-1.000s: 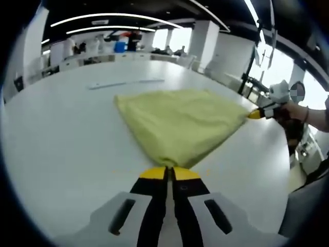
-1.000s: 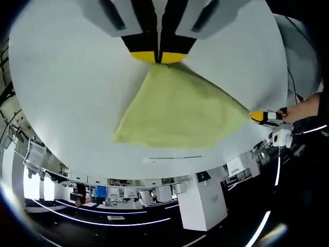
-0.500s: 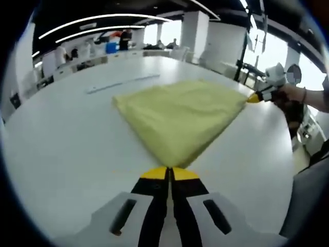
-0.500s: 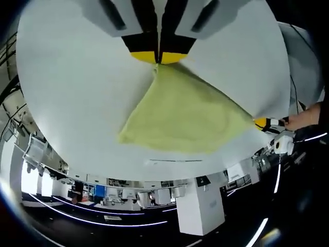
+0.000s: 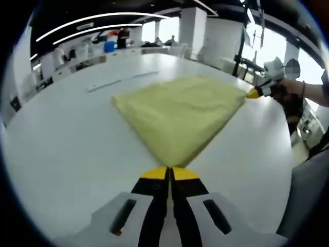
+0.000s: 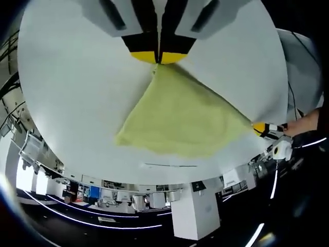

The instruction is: Fold the garment on the visible template until the final outline fits inside the template.

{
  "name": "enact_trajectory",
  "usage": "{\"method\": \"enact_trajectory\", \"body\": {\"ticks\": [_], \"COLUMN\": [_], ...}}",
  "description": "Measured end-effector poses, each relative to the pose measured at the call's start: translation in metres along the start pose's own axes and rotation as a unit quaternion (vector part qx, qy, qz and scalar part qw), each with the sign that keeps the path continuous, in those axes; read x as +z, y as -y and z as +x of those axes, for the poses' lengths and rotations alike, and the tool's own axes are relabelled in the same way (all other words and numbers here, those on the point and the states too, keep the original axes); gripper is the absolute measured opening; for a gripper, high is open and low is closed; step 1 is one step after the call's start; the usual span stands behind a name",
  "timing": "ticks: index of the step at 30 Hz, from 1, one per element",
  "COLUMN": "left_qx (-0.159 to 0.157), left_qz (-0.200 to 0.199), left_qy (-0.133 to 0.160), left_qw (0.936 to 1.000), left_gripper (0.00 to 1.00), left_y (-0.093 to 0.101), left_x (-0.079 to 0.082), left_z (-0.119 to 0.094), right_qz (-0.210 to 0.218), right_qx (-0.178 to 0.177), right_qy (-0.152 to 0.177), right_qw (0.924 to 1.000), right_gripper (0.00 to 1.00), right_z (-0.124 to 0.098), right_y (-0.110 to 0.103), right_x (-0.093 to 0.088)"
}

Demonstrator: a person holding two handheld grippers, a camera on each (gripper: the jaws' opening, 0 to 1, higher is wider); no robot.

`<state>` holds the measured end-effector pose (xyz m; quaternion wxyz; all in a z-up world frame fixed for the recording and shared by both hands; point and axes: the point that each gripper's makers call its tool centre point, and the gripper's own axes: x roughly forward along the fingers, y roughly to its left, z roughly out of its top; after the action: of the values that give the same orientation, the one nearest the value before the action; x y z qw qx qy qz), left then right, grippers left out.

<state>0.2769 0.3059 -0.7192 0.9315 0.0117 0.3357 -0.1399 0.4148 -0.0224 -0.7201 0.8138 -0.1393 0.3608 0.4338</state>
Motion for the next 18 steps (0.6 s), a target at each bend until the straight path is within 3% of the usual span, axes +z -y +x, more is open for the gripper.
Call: {"method": "enact_trajectory", "body": {"ticks": [10,18], "left_qx": [0.009,0.017], "left_qz": [0.001,-0.025], "left_qy": [-0.013,-0.014], "left_qw": [0.9999,0.9994], "left_gripper": [0.00,0.00], "left_y": [0.004,0.007], "left_x": [-0.011,-0.016], "left_z": [-0.011,-0.020], "right_qz": [-0.006,-0.011], "right_qx": [0.010,0.012], "right_qy": [-0.004,-0.008], "right_qw": [0.9999,0.9998], "right_gripper": [0.00,0.00], "right_z": [-0.005,-0.007], "right_y": [-0.012,-0.017], "right_x": [-0.007,-0.012]}}
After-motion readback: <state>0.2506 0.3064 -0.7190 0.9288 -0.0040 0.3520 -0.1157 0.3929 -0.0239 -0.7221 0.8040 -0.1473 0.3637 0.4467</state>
